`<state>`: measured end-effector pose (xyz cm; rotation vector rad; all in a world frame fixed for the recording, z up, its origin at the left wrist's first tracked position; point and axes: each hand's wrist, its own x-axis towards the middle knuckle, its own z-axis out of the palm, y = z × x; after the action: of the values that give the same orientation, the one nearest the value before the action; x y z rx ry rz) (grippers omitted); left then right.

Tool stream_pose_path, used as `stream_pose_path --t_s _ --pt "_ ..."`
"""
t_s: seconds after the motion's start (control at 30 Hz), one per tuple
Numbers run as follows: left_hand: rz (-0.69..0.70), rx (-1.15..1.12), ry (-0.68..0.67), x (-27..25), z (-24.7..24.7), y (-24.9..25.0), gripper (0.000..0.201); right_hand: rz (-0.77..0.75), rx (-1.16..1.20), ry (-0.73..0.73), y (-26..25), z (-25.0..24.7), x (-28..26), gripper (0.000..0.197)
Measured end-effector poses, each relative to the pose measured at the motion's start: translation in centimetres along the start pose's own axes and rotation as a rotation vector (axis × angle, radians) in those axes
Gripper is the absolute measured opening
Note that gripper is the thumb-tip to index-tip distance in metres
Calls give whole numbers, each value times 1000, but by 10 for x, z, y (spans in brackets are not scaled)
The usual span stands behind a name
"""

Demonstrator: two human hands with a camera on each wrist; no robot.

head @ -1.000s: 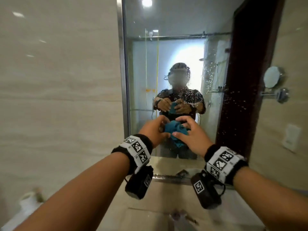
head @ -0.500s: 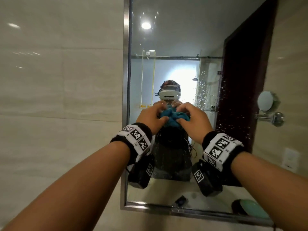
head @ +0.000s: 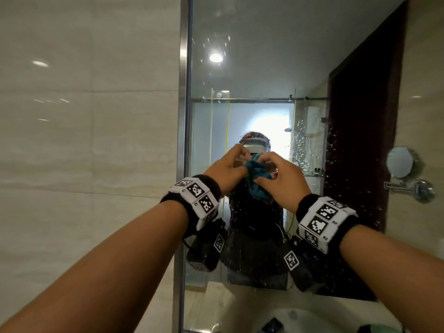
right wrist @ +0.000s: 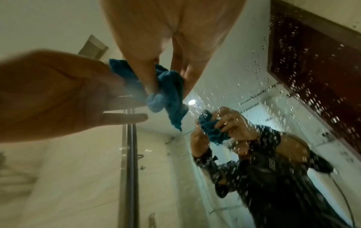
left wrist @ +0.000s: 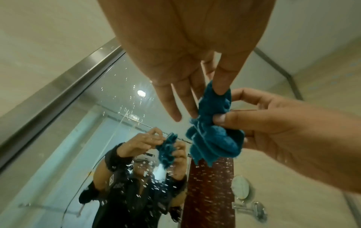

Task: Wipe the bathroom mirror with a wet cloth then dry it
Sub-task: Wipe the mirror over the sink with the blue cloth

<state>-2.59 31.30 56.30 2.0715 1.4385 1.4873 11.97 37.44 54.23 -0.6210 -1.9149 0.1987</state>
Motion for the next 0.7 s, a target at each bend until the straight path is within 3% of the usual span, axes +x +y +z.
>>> stream_pose_path --t_s 0.07,0.17,0.3,0.47,0.7 --pt "57 198 -24 10 -5 0 23 -70 -142 37 4 -7 18 28" --pt "115 717 138 36 -19 -8 65 -135 -389 56 -1 -22 48 29" --pt "-46 1026 179 71 -39 -16 106 -210 -658 116 -11 -32 84 31" --pt "-60 1135 240 99 -52 -16 128 -267 -624 179 -7 -28 118 31" --pt "-100 1015 150 120 -35 -30 141 -291 -504 140 5 -14 136 34"
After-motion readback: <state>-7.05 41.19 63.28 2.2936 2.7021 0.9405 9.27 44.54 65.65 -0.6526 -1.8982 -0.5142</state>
